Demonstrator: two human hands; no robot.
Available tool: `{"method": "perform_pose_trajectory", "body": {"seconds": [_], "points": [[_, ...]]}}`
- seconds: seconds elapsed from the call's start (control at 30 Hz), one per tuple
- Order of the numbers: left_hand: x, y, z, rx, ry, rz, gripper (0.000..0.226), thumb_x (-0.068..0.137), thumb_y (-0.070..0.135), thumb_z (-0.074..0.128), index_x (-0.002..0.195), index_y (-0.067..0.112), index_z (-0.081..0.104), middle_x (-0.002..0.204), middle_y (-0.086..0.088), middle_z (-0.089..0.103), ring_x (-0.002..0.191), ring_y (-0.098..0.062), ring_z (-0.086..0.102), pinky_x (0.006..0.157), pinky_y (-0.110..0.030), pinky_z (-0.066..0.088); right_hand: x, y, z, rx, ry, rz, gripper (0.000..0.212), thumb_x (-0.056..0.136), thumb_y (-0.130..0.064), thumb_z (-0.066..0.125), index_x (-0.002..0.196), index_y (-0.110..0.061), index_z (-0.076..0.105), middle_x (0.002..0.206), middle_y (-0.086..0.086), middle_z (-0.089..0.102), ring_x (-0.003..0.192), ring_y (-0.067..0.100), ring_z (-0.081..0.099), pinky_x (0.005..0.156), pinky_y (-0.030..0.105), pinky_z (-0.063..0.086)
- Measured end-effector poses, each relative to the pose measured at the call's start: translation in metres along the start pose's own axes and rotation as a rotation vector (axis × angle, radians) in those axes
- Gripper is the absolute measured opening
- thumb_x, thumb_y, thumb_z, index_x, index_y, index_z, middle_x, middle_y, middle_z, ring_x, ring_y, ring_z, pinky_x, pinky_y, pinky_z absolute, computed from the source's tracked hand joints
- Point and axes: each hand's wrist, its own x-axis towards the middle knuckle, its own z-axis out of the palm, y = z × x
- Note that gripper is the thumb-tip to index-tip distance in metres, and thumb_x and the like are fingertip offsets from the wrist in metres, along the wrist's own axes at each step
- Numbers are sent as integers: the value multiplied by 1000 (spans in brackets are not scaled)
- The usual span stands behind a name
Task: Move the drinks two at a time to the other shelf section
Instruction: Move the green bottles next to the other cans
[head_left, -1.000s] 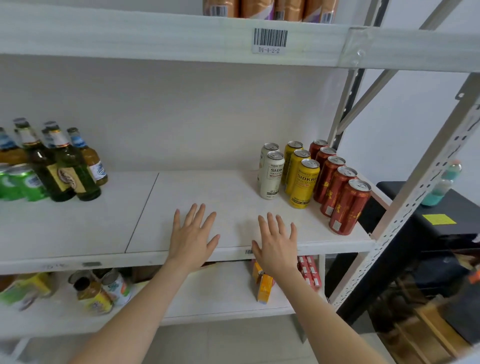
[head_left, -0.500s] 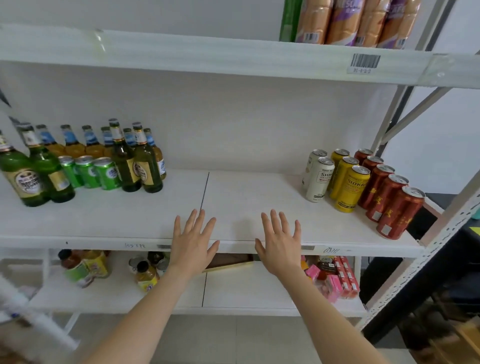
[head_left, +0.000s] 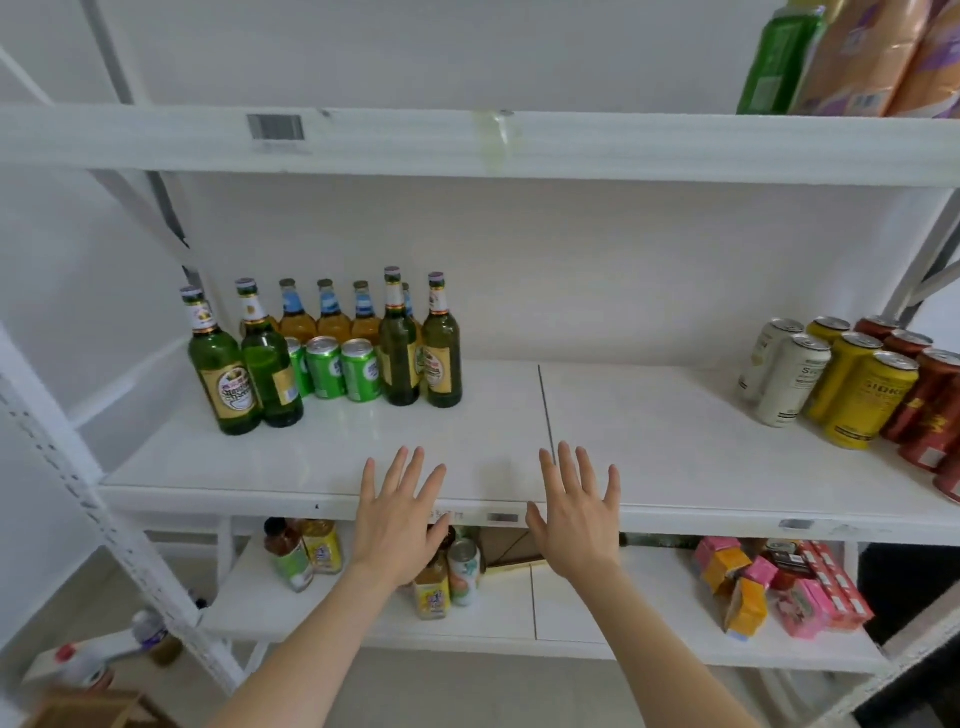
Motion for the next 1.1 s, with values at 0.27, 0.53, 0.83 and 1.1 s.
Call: {"method": "perform_pose_trajectory", "body": {"seconds": [0.27, 0.53, 0.83, 1.1], "points": [[20, -85, 25, -20, 6, 25, 64, 88, 54, 31, 135, 21, 59, 144, -14, 53, 136, -33, 47, 108, -58, 20, 40, -89, 19, 24, -22, -7, 72, 87, -55, 56, 147, -19, 39, 153, 10, 38, 141, 33, 35, 112, 61, 16], [38, -191, 51, -26, 71, -14, 64, 89, 55, 33, 138, 21, 55, 148, -15, 48, 139, -33, 42, 110, -58, 21, 89, -186, 42, 80, 63, -30, 67, 83, -55, 47, 138, -16, 53, 141, 12, 54, 128, 34, 53, 108, 63, 22], [38, -332, 60, -44, 138, -25, 61, 91, 53, 43, 143, 22, 48, 152, -14, 42, 143, -33, 36, 111, -63, 30, 124, -307, 41, 80, 42, 52, 73, 81, -52, 62, 143, -16, 45, 145, 11, 49, 134, 32, 45, 107, 64, 28], [56, -429, 62, 16, 177, -26, 62, 86, 52, 62, 136, 17, 55, 144, -18, 51, 138, -36, 43, 109, -66, 32, 157, -387, 37, 141, 23, 76, 74, 93, -55, 39, 154, -20, 18, 161, 6, 22, 148, 27, 18, 115, 60, 9]]}}
